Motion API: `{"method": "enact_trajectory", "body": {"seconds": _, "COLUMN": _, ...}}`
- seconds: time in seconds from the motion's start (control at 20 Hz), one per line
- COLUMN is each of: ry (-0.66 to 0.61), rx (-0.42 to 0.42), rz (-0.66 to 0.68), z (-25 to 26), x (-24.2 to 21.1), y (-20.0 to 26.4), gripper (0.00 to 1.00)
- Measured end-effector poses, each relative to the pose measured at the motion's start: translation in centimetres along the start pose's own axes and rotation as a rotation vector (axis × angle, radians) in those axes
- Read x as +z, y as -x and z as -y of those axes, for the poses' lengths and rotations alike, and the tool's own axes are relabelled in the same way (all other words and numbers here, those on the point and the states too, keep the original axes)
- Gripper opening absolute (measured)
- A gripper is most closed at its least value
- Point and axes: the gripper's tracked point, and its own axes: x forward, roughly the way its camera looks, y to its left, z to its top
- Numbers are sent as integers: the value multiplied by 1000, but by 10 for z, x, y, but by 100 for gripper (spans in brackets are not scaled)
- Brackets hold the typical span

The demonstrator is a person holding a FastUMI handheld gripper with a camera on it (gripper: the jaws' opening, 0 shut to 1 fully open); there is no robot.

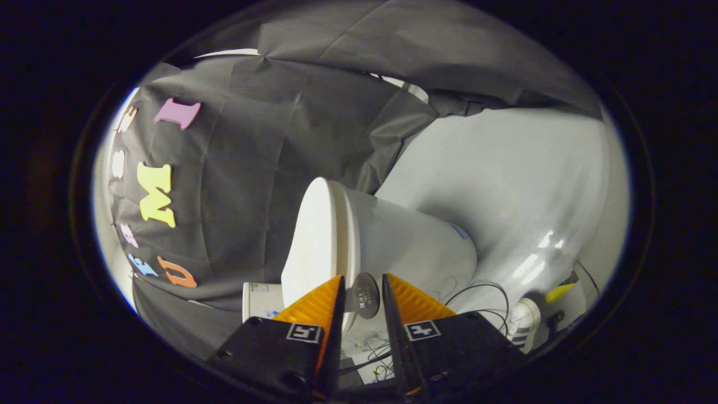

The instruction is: Open the toilet lid.

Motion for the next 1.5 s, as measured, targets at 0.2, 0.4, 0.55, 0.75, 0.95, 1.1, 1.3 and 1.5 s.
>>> {"method": "enact_trajectory", "body": {"seconds": 0.2, "ry": 3, "rx": -12, "rz": 2, "z": 4, "x": 1, "y": 1, "gripper": 19}}
{"method": "enact_trajectory", "body": {"seconds": 0.4, "ry": -51, "rx": 22, "rz": 0, "z": 2, "x": 1, "y": 3, "gripper": 8}}
{"method": "enact_trajectory", "body": {"seconds": 0.55, "ry": 2, "rx": -1, "rz": 6, "z": 0, "x": 0, "y": 2, "gripper": 7}}
{"method": "enact_trajectory", "body": {"seconds": 0.75, "ry": -14, "rx": 15, "rz": 2, "z": -7, "x": -1, "y": 5, "gripper": 5}}
{"method": "enact_trajectory", "body": {"seconds": 0.95, "ry": 19, "rx": -6, "rz": 7, "z": -12, "x": -5, "y": 7, "gripper": 4}}
{"method": "enact_trajectory", "body": {"seconds": 1.1, "ry": 27, "rx": 4, "rz": 25, "z": -23, "x": -2, "y": 14, "gripper": 4}}
{"method": "enact_trajectory", "body": {"seconds": 1.3, "ry": 33, "rx": 23, "rz": 37, "z": -35, "x": -2, "y": 19, "gripper": 4}}
{"method": "enact_trajectory", "body": {"seconds": 1.5, "ry": 89, "rx": 13, "rz": 53, "z": -49, "x": 0, "y": 25, "gripper": 4}}
